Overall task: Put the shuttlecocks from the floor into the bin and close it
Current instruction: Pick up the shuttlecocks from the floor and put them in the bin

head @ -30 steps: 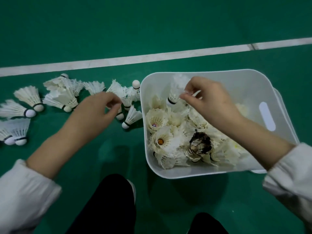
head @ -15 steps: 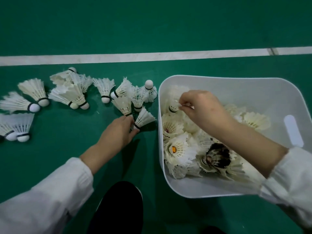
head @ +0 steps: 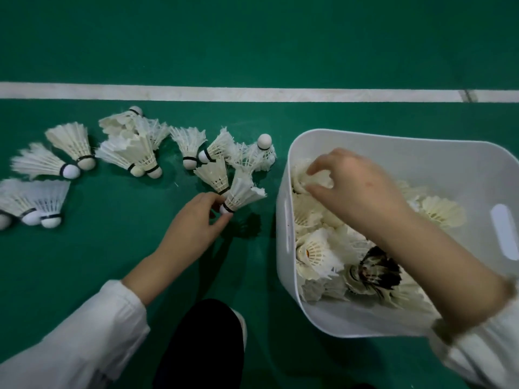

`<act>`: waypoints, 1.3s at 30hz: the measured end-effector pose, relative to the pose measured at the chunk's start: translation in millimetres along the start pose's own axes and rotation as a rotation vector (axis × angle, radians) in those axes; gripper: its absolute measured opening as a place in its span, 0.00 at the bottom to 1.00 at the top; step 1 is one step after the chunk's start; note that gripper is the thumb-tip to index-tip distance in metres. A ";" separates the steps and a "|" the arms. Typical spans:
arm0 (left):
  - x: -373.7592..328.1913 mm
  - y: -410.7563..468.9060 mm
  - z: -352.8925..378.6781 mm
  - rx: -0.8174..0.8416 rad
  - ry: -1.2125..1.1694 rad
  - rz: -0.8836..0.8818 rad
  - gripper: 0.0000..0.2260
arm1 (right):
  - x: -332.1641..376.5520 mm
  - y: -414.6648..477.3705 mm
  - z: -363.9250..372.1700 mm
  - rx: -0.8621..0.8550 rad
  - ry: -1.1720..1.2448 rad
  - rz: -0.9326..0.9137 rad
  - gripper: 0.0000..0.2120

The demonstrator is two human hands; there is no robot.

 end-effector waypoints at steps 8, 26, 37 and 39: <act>0.5 -28.1 -38.4 -0.080 -0.258 -0.081 0.08 | 120.6 -35.2 19.1 0.067 0.270 -0.135 0.21; 20.5 57.7 -1.7 0.020 0.023 -0.012 0.18 | 83.1 -38.2 135.1 0.069 0.239 0.255 0.12; 52.5 11.5 -84.9 -0.220 0.148 -0.173 0.12 | 87.2 -35.4 134.6 0.071 0.214 0.211 0.09; 56.9 19.0 -106.9 -0.299 0.268 -0.167 0.15 | 89.5 -35.3 135.0 0.062 0.192 0.193 0.10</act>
Point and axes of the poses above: each hand's wrist, its own y-axis towards the middle knuckle, its own z-axis out of the palm, x = y × z, the point moved 6 cm from there along y, towards the middle knuckle, and after that the axes turned 12 degrees about -x, right-handed, at the moved point
